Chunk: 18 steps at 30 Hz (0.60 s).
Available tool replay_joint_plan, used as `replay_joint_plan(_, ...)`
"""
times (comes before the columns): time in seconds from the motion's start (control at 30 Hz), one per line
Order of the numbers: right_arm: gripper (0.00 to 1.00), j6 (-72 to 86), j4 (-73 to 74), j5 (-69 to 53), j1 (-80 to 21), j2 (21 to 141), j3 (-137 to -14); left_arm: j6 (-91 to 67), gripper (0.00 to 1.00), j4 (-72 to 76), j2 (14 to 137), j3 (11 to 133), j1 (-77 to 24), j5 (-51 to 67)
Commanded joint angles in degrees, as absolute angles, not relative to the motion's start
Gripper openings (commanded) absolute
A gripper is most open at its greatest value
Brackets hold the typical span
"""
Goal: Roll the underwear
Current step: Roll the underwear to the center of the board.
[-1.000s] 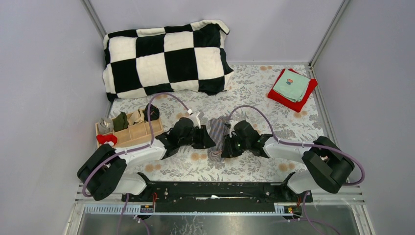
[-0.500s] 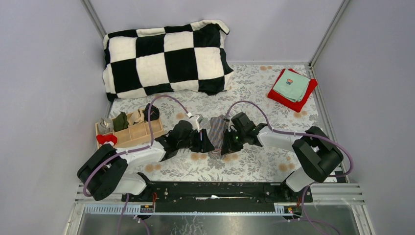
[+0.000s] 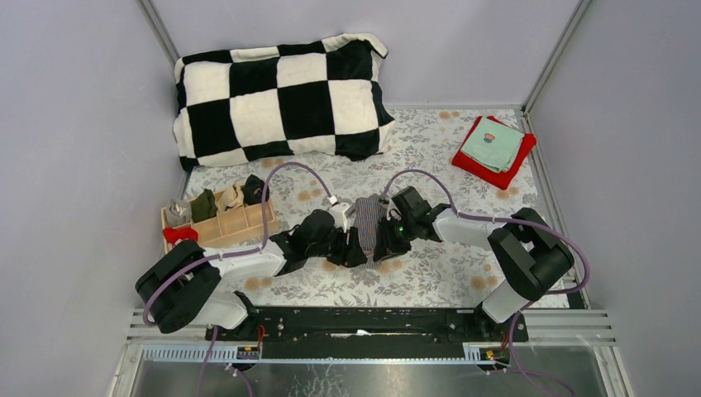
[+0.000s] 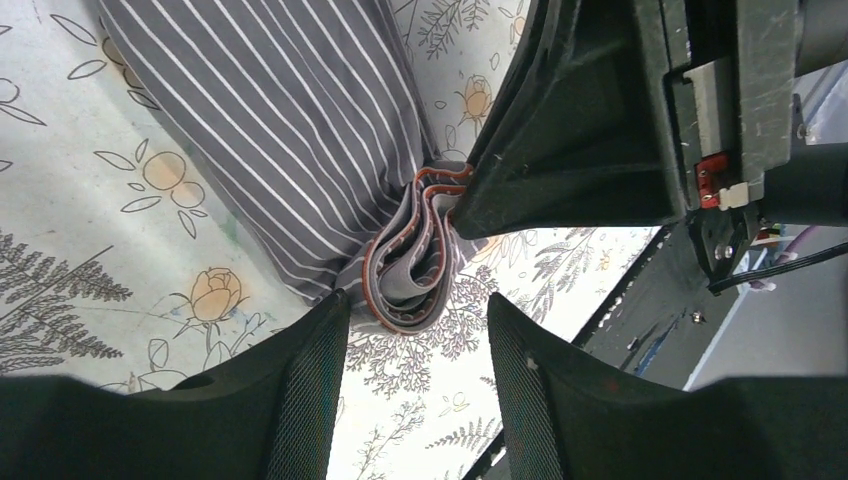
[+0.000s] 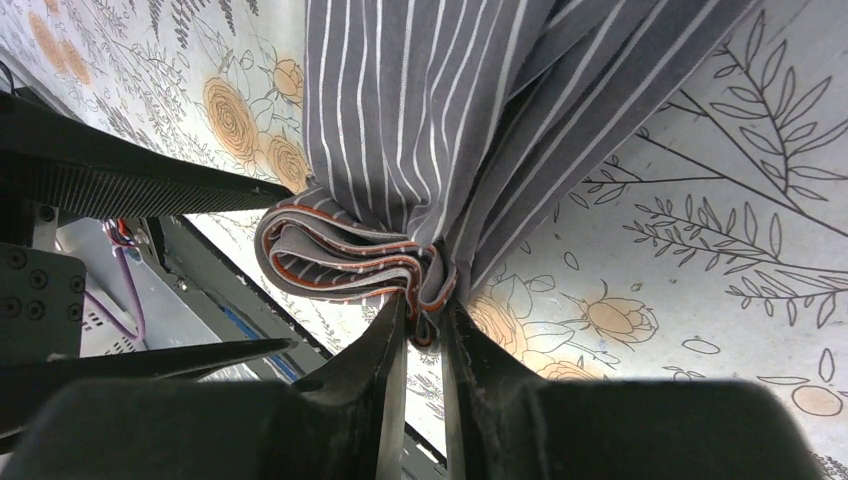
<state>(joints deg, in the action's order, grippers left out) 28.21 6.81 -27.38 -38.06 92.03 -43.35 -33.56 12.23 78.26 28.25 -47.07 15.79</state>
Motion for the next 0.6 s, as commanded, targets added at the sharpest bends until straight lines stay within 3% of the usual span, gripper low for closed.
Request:
replay_joint_plan(0.0, 0.12, 27.94, 9.68, -27.22, -37.44, 93.60, -44.71, -30.94, 0.58, 12.57, 79.81, 29.56, -47.86, 12.71)
replay_joint_plan(0.23, 0.12, 27.53, 9.76, -27.69, -37.29, 93.94, -44.82, -29.57, 0.54, 12.03, 83.87, 31.65, -48.01, 10.26)
replay_joint_plan(0.57, 0.15, 26.39, 10.16, -27.08, -37.20, 93.85, -44.70, -30.07, 0.26, 11.40, 86.28, 33.39, -48.03, 9.14)
